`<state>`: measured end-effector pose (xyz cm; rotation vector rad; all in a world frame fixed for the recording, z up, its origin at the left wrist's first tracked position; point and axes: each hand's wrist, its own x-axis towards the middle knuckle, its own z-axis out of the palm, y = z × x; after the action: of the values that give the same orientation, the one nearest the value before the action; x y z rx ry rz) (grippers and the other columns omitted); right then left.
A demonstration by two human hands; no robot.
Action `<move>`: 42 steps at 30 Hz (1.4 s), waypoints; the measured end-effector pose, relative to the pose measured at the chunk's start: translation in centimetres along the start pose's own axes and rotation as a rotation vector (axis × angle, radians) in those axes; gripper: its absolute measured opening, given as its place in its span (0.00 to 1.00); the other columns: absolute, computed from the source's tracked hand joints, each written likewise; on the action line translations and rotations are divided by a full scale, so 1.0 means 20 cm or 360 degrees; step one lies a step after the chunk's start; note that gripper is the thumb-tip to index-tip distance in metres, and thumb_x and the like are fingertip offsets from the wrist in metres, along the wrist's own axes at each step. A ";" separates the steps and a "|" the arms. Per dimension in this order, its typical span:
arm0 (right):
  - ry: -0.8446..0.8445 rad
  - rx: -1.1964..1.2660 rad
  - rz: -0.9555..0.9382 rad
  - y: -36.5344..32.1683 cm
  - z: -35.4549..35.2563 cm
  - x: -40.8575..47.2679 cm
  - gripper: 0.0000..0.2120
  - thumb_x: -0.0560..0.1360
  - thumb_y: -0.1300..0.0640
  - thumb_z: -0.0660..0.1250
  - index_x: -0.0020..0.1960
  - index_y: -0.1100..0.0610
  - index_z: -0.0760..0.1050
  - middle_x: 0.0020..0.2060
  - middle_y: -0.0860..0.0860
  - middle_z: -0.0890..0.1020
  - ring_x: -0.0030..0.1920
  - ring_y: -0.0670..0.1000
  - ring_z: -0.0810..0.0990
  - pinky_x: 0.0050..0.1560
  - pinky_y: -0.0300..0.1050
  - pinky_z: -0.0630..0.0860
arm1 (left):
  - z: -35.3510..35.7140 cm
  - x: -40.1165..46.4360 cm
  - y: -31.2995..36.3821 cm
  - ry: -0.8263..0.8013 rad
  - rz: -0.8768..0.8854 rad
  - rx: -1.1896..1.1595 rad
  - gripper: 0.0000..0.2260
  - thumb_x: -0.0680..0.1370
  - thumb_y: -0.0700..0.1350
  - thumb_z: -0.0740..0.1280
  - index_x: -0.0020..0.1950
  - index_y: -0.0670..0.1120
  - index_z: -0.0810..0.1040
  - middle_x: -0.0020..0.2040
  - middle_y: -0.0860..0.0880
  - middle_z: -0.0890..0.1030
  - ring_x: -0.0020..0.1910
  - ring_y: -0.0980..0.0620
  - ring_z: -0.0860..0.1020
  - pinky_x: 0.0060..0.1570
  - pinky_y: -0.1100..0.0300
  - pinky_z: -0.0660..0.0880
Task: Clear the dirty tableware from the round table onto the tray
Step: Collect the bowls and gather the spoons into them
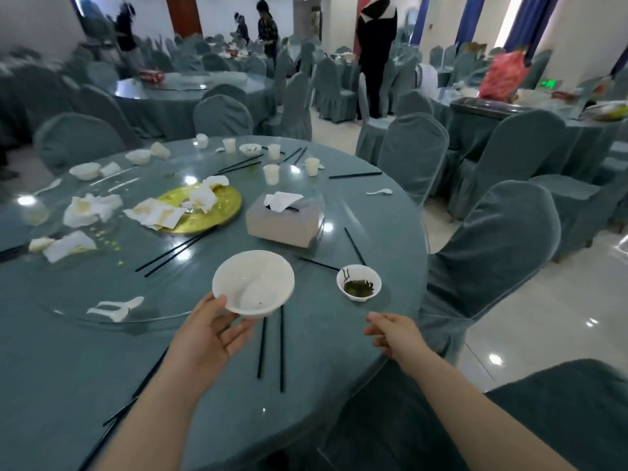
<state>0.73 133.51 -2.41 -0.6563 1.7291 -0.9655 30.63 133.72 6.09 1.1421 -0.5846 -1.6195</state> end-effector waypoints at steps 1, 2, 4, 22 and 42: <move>-0.0015 -0.0009 0.0029 0.00 0.00 0.09 0.09 0.77 0.52 0.65 0.48 0.57 0.79 0.37 0.51 0.84 0.31 0.49 0.73 0.29 0.39 0.66 | 0.03 0.05 0.00 0.0040 -0.0014 0.0008 0.06 0.80 0.44 0.61 0.55 0.50 0.76 0.48 0.43 0.84 0.43 0.45 0.84 0.46 0.53 0.76; -0.0034 -0.0022 0.0057 -0.01 -0.01 0.18 0.10 0.77 0.51 0.65 0.48 0.57 0.79 0.36 0.51 0.83 0.31 0.49 0.72 0.28 0.39 0.66 | 0.07 0.11 0.00 0.0068 -0.0021 0.0016 0.06 0.80 0.44 0.62 0.55 0.49 0.76 0.49 0.43 0.83 0.42 0.45 0.84 0.45 0.53 0.76; -0.0056 -0.0047 0.0128 -0.04 -0.02 0.35 0.11 0.77 0.50 0.65 0.47 0.58 0.79 0.36 0.51 0.83 0.29 0.48 0.70 0.27 0.39 0.65 | 0.13 0.22 0.01 0.0116 -0.0018 0.0017 0.07 0.79 0.45 0.62 0.56 0.49 0.76 0.49 0.43 0.84 0.43 0.45 0.84 0.45 0.53 0.77; -0.0041 -0.0369 -0.0016 -0.12 0.03 0.72 0.16 0.78 0.54 0.61 0.33 0.59 0.74 0.26 0.53 0.75 0.27 0.50 0.70 0.28 0.42 0.66 | 0.11 0.34 -0.08 0.0355 0.0010 0.0006 0.06 0.79 0.45 0.63 0.55 0.50 0.77 0.48 0.44 0.85 0.47 0.43 0.84 0.45 0.53 0.77; -0.0319 -0.0212 -0.0653 -0.35 -0.10 -0.73 0.20 0.80 0.49 0.60 0.30 0.53 0.71 0.20 0.48 0.70 0.21 0.46 0.66 0.26 0.38 0.66 | 0.16 -0.46 -0.16 -0.0258 0.0103 0.0183 0.07 0.78 0.47 0.66 0.55 0.55 0.77 0.42 0.49 0.85 0.42 0.48 0.83 0.50 0.50 0.78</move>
<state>3.92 141.97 11.29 -1.1871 1.5181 -1.0248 26.59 142.87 8.36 1.0699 -0.8211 -1.6494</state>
